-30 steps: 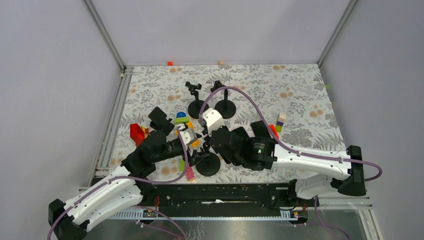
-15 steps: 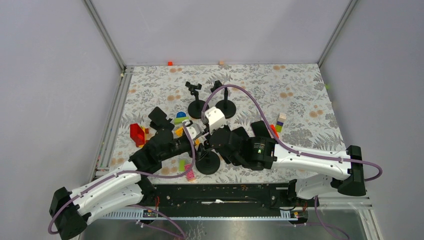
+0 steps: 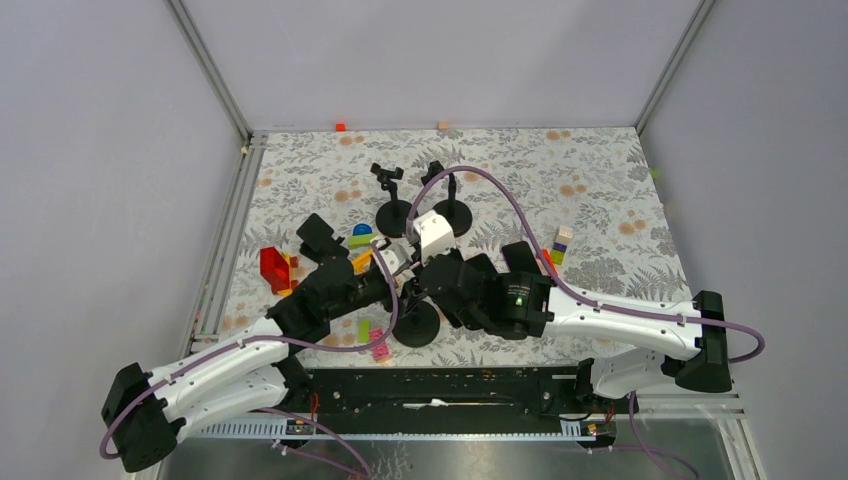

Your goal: Remove the phone from the phone stand

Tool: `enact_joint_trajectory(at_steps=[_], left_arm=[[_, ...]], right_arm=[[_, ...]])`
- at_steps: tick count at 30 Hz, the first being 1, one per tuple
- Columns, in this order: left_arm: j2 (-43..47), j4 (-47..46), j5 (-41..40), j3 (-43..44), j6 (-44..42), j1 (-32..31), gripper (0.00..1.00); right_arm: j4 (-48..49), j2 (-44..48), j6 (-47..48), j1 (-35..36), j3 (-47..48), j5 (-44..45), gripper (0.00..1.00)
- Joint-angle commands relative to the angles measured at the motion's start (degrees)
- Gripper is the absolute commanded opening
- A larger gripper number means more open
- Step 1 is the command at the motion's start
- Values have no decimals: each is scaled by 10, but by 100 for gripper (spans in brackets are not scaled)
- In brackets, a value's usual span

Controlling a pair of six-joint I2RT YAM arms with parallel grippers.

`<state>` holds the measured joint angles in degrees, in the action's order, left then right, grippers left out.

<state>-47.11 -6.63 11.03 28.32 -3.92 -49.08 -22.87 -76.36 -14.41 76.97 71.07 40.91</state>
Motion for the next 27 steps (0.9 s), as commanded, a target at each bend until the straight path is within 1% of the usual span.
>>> enact_joint_trajectory(at_steps=[1,4,8,10,11,12,13,14,15,18,19,20,21,22,23,27], left_arm=[[-15,-84,-43,15,12,0,66],[-26,-88,-52,21,18,0,57],[-35,-90,-52,25,23,0,39],[-35,-96,-44,22,23,-1,27],[-35,-98,-40,21,22,-1,23],[-34,-101,-40,18,23,-1,15],[-33,-103,-42,14,26,-1,4],[-31,-106,-44,10,26,-1,0],[-27,-108,-39,6,21,0,0],[-15,-114,-13,-6,12,0,0],[-7,-120,-4,-13,11,0,0],[-3,-124,3,-19,11,1,0],[1,-129,9,-23,12,1,0],[4,-132,16,-27,12,1,0],[6,-135,24,-30,14,1,0],[12,-151,63,-42,20,5,0]], right_arm=[[55,3,-40,11,22,-55,0],[55,1,-47,12,21,-64,0],[55,1,-50,13,20,-68,0],[52,2,-52,14,21,-68,0],[50,3,-51,13,20,-68,0],[50,3,-50,13,19,-68,0],[50,5,-48,15,18,-68,0],[49,8,-45,14,16,-68,5],[50,12,-39,13,14,-69,14],[50,26,-19,13,7,-69,48],[50,32,-11,13,5,-72,60],[49,39,2,13,3,-74,75],[50,45,10,13,1,-78,85],[50,55,21,12,-2,-83,90],[49,65,28,10,-6,-89,92],[42,113,58,-15,-33,-160,95]])
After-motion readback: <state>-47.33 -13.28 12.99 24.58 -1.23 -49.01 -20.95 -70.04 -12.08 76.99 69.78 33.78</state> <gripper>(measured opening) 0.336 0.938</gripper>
